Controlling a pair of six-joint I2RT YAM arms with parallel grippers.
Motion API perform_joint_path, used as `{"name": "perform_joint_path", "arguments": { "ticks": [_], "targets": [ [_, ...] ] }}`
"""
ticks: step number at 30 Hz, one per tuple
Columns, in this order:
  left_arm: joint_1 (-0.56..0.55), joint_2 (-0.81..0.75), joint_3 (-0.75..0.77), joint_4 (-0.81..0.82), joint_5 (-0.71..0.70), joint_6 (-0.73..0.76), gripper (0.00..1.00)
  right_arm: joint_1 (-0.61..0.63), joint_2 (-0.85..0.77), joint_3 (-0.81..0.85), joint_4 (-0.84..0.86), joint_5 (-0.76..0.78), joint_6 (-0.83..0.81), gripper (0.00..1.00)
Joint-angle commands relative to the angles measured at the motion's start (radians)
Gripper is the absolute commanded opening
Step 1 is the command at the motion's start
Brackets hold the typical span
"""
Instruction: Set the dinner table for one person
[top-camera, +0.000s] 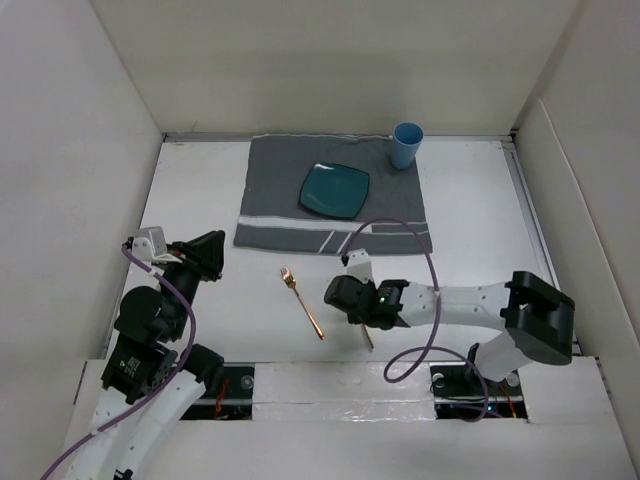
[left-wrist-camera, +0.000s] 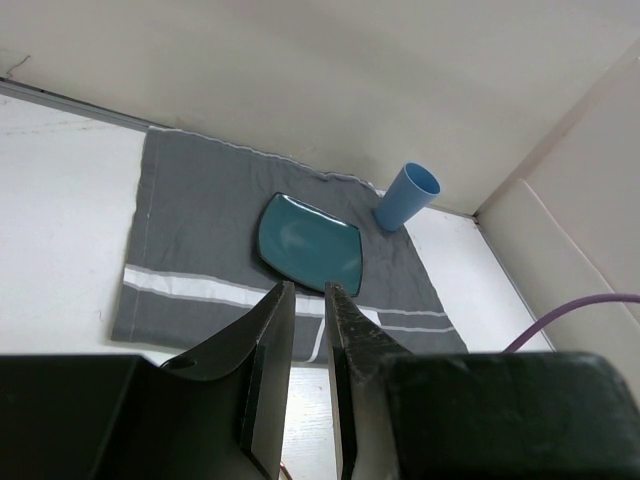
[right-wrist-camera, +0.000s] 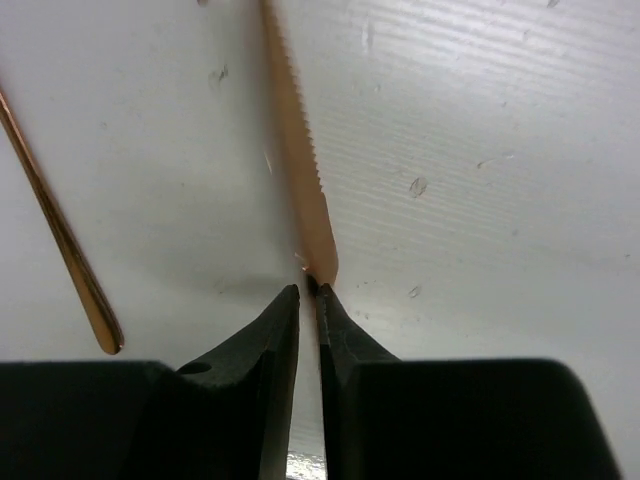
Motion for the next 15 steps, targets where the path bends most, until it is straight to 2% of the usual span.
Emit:
{"name": "perform_joint_path", "arguments": {
  "ticks": [1, 4, 9, 12, 14, 15],
  "targets": [
    [0.005, -0.004, 0.021, 0.029, 0.014, 0.014, 0.16, -0.042, -0.075, 0.015, -0.010, 0.033, -0.036, 0.00],
    [0.005, 0.005, 0.019, 0.027, 0.011, 0.014, 0.16, -0.080, -0.128, 0.026, 0.005, 0.024, -0.072, 0.00],
    [0.005, 0.001, 0.019, 0.030, 0.014, 0.014, 0.16, -0.229, -0.156, 0.090, 0.052, -0.021, -0.191, 0.00],
    [0.005, -0.005, 0.018, 0.023, 0.017, 0.014, 0.16, -0.229, -0.148, 0.108, 0.033, -0.025, -0.208, 0.00],
    [0.005, -0.011, 0.018, 0.027, 0.013, 0.012, 0.16, -0.218, -0.155, 0.081, 0.010, -0.015, -0.159, 0.00],
    [0.005, -0.007, 0.018, 0.026, 0.014, 0.014, 0.17, -0.200, -0.159, 0.028, 0.006, -0.013, -0.136, 0.06]
  ]
}}
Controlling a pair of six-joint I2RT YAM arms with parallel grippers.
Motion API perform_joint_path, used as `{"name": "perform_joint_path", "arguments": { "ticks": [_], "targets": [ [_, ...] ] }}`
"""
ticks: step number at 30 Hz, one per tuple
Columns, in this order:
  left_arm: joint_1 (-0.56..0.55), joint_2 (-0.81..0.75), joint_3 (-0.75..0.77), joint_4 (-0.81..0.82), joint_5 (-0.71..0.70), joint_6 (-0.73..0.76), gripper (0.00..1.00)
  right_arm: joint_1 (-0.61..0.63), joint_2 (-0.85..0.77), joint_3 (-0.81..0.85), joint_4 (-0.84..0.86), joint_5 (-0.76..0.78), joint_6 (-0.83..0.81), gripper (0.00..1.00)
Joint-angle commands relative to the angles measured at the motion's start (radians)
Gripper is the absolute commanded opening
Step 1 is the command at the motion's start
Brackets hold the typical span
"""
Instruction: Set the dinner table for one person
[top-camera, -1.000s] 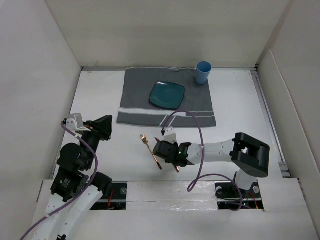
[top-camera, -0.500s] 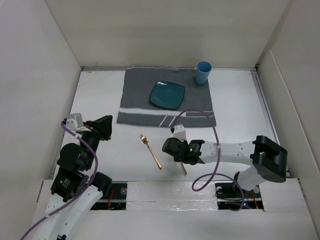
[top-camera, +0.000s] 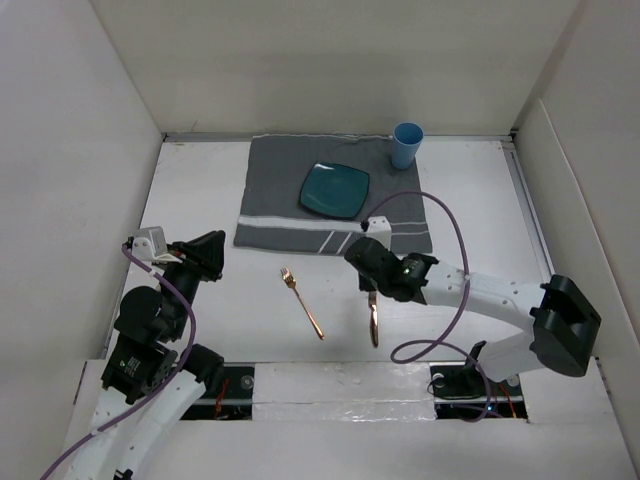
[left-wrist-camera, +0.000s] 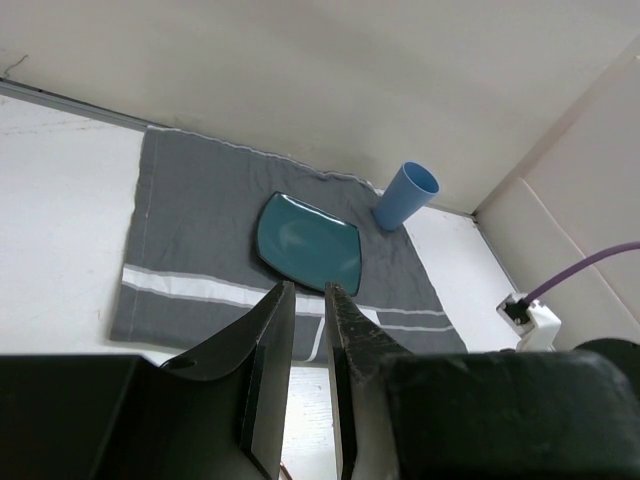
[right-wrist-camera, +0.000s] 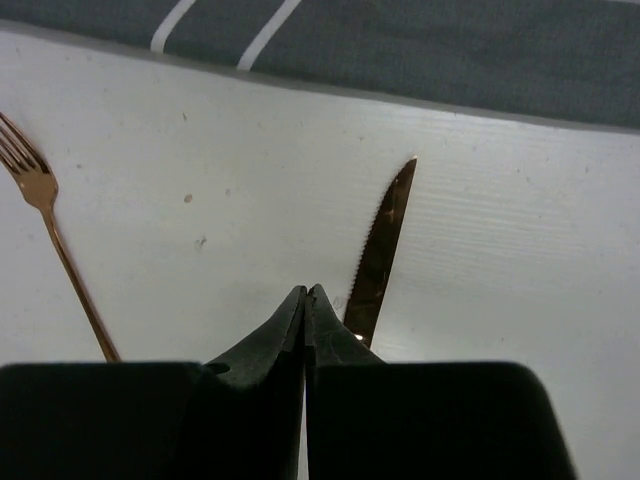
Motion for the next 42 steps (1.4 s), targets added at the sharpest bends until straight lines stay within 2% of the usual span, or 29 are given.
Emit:
{"name": "perform_joint_path", "arguments": {
  "ticks": [1, 2, 3, 6, 9, 16, 20, 22, 26, 31, 33, 42],
  "targets": [
    [0.005, -0.006, 0.019, 0.027, 0.010, 0.014, 0.16, 0.030, -0.029, -0.067, -0.015, -0.001, 0.041, 0.12],
    [0.005, -0.003, 0.018, 0.026, 0.020, 0.014, 0.16, 0.030, -0.047, -0.104, -0.009, -0.016, 0.089, 0.19],
    [0.005, -0.008, 0.018, 0.030, 0.024, 0.015, 0.16, 0.039, -0.054, -0.168, -0.004, -0.024, 0.112, 0.32],
    [0.005, -0.006, 0.018, 0.033, 0.027, 0.014, 0.16, 0.039, -0.072, -0.240, 0.020, -0.065, 0.183, 0.47],
    [0.005, -0.003, 0.016, 0.036, 0.044, 0.014, 0.16, 0.075, -0.055, -0.271, 0.045, -0.085, 0.209, 0.49],
    [0.005, -0.010, 0.016, 0.033, 0.044, 0.014, 0.17, 0.113, 0.043, -0.230, 0.048, -0.073, 0.212, 0.49],
    [0.005, -0.008, 0.016, 0.032, 0.046, 0.012, 0.17, 0.113, 0.070, -0.224, 0.063, -0.059, 0.212, 0.42],
    [0.005, -0.013, 0.016, 0.033, 0.044, 0.012, 0.17, 0.113, 0.087, -0.216, 0.037, -0.044, 0.226, 0.32],
    [0.005, -0.008, 0.016, 0.030, 0.040, 0.014, 0.17, 0.113, 0.101, -0.225, 0.026, -0.042, 0.253, 0.25],
    [0.005, -0.009, 0.018, 0.029, 0.033, 0.014, 0.17, 0.122, 0.097, -0.248, 0.022, -0.036, 0.273, 0.10],
    [0.005, -0.011, 0.016, 0.030, 0.037, 0.014, 0.17, 0.122, 0.100, -0.242, 0.005, -0.021, 0.276, 0.01],
    [0.005, 0.001, 0.018, 0.029, 0.035, 0.014, 0.17, 0.113, -0.060, -0.144, -0.102, 0.062, 0.217, 0.00]
  ]
}}
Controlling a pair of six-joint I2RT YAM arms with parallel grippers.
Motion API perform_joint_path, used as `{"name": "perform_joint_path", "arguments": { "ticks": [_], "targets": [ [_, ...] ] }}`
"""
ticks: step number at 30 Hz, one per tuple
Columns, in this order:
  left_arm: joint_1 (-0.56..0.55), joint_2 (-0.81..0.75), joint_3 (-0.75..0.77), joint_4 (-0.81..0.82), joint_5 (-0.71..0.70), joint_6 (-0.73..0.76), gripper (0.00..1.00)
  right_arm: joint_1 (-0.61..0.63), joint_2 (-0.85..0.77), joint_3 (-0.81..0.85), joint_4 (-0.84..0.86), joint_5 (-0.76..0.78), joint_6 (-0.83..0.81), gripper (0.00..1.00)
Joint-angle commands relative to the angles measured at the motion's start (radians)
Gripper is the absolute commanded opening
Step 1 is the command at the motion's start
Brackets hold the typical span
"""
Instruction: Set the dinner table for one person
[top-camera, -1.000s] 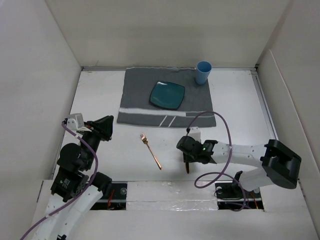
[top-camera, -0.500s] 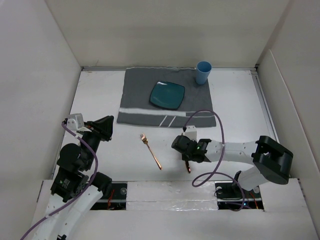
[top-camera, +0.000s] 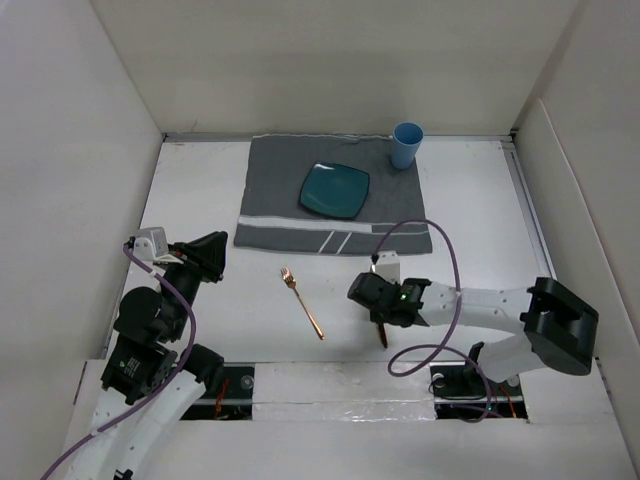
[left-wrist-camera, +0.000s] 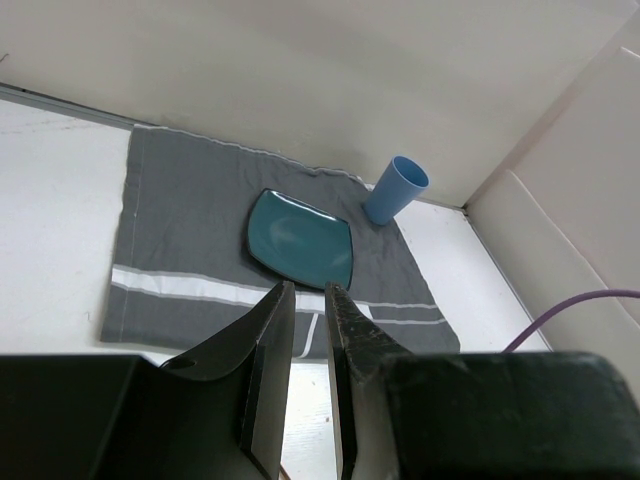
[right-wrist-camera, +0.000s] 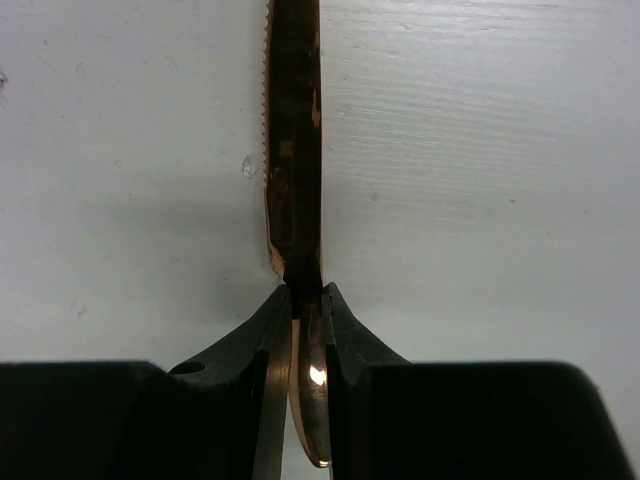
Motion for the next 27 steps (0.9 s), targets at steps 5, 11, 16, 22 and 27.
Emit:
{"name": "perform_joint_path", "arguments": {
  "ticks": [5, 11, 16, 22, 27],
  "targets": [
    [0.005, 0.007, 0.018, 0.035, 0.004, 0.014, 0.17, -0.089, -0.158, 0.116, -0.048, 0.070, -0.134, 0.00],
    [0.005, 0.004, 0.016, 0.038, 0.008, 0.015, 0.17, -0.343, -0.101, 0.251, 0.104, -0.008, -0.397, 0.00],
    [0.005, -0.008, 0.015, 0.032, 0.006, 0.012, 0.17, -0.505, 0.104, 0.423, 0.185, -0.100, -0.545, 0.00],
    [0.005, -0.010, 0.016, 0.032, 0.008, 0.014, 0.17, -0.647, 0.361, 0.653, 0.196, -0.204, -0.654, 0.00],
    [0.005, -0.010, 0.016, 0.033, 0.006, 0.014, 0.17, -0.701, 0.524, 0.819, 0.162, -0.243, -0.686, 0.00]
  ]
}}
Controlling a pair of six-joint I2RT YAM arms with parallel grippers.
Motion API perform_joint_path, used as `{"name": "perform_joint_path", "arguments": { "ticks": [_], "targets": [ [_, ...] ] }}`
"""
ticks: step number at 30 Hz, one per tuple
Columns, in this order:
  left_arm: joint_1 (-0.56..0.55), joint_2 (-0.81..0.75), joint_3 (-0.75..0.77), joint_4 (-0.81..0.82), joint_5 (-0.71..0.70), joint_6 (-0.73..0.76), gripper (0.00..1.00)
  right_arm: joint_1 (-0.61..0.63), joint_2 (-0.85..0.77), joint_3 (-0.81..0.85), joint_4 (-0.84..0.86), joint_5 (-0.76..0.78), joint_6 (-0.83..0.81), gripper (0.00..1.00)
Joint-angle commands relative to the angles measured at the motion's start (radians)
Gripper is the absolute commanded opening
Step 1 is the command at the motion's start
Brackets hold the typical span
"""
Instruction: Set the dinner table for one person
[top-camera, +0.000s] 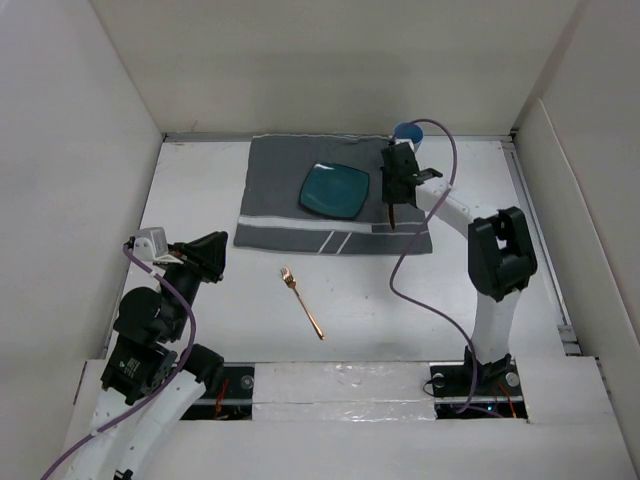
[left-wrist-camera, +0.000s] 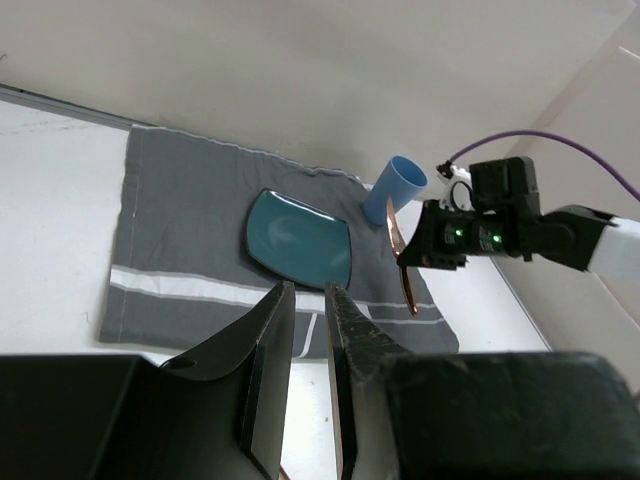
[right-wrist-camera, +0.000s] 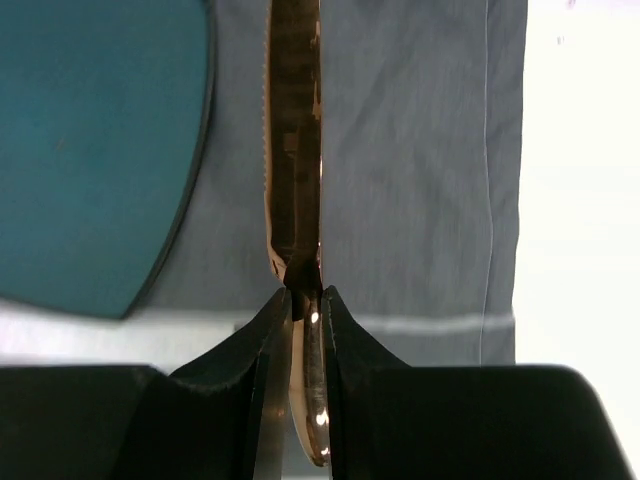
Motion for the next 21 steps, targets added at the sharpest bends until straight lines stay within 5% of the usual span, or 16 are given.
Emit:
{"name": "perform_joint_path", "arguments": {
  "ticks": [1, 13, 18, 21],
  "targets": [
    [0.005, -0.006, 0.018, 0.031, -0.003, 0.015, 0.17, -0.028, 0.063, 0.138, 0.005, -0.044, -0.066, 0.00],
    [0.005, 0.026, 0.015, 0.038, -0.003, 0.017, 0.17, -0.086, 0.275, 0.270, -0.015, -0.095, -0.044, 0.02],
    [0.005, 0.055, 0.010, 0.039, -0.029, 0.005, 0.27, -0.086, 0.233, 0.247, -0.006, -0.115, -0.035, 0.37],
    [0.005, 0.124, 0.019, 0.019, -0.038, -0.008, 0.38, -0.086, 0.152, 0.221, 0.010, -0.148, -0.037, 0.49]
  ]
}}
